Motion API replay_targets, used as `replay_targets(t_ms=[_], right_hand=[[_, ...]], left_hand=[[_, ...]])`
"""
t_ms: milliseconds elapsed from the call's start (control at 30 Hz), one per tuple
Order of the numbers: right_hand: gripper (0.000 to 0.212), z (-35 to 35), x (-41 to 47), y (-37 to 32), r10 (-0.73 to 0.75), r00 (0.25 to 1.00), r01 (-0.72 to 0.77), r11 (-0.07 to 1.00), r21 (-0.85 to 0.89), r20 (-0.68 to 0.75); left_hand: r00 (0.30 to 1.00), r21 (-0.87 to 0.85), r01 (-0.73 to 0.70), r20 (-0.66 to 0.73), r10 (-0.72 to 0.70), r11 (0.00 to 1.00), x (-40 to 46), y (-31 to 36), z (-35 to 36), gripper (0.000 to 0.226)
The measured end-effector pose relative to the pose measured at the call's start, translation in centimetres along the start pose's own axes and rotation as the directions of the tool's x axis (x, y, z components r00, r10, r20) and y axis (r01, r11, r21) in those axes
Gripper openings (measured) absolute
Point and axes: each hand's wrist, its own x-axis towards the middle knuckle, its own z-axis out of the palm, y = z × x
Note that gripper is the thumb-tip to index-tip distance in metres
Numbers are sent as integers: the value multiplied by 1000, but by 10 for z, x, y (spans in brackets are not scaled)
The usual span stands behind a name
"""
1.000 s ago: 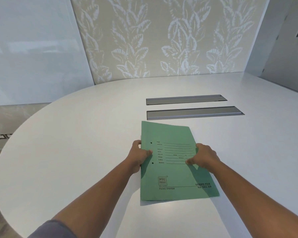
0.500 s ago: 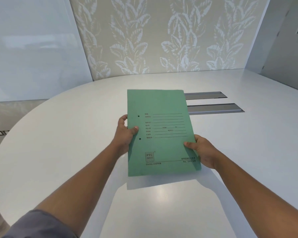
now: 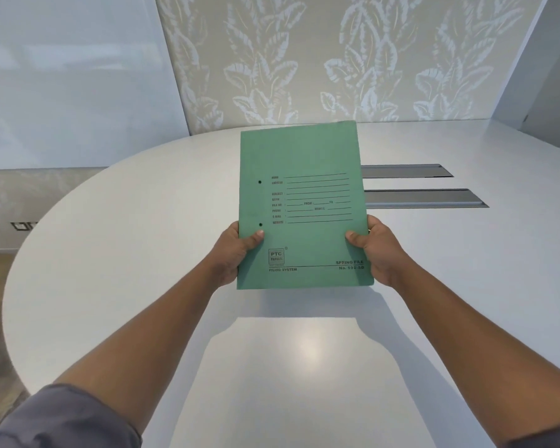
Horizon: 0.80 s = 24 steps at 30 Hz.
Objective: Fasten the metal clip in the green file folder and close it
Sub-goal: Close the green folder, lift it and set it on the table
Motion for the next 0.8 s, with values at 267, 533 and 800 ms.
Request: replay_targets(t_ms=[267,533,800], right_hand=[[30,32,32,5,19,999,-21,998,-54,-39],[43,71,72,16,-79,996,86,972,-217,42],[71,94,132,26,-36,971,147,872,-467,237]], left_hand=[[980,81,-56,-185,70,995,28,14,-22,31],[906,248,-39,-401,139,968,72,25,-59,25],[850,402,-14,-477,223,915,127,25,-102,26]])
